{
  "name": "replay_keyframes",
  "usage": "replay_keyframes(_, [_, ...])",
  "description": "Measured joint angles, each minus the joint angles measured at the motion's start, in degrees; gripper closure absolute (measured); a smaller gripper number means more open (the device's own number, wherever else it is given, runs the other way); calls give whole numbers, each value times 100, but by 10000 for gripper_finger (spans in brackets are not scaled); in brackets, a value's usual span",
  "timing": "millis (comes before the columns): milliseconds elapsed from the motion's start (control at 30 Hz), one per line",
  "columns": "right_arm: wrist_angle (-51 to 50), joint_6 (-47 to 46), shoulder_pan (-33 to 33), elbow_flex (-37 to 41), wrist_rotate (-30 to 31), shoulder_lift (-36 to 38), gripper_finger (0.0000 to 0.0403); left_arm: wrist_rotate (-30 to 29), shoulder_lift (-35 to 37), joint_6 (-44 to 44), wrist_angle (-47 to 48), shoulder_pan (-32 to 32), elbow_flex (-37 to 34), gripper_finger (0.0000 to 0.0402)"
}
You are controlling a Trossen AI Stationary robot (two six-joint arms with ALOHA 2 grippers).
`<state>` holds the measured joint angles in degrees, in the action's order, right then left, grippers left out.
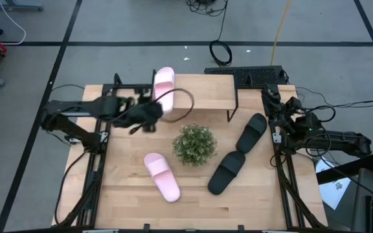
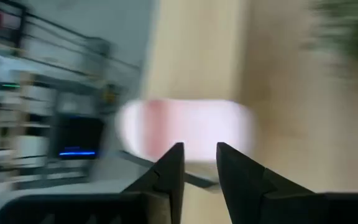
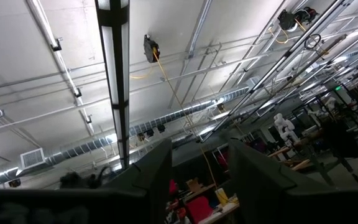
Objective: Pick and place slides into the shelf
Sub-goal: Put the pink slide on the shelf
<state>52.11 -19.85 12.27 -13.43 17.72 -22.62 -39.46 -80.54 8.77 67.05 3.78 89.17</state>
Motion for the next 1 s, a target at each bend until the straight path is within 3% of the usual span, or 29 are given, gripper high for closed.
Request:
replay_keyframes(167, [0,126,0,0,-4,-16,255,513,132,-1815,725,928,230,305])
replay_keyframes(333, [52,253,0,0,-57,-19,255,983,-12,-3208,650,1774,242,305])
replay_keyframes(467, [169,257,0,0,-505,-19,255,1213,-302,-4222,642,2254,240,305])
replay_keyframes(700, [300,257,0,1,-755,-16,255,2065,-1043,-5518,400,2719,236,305])
replay_keyframes(1000, [292,257,0,0,-1054,-16,255,2398,-1936,-6479,-195,2903,231,305])
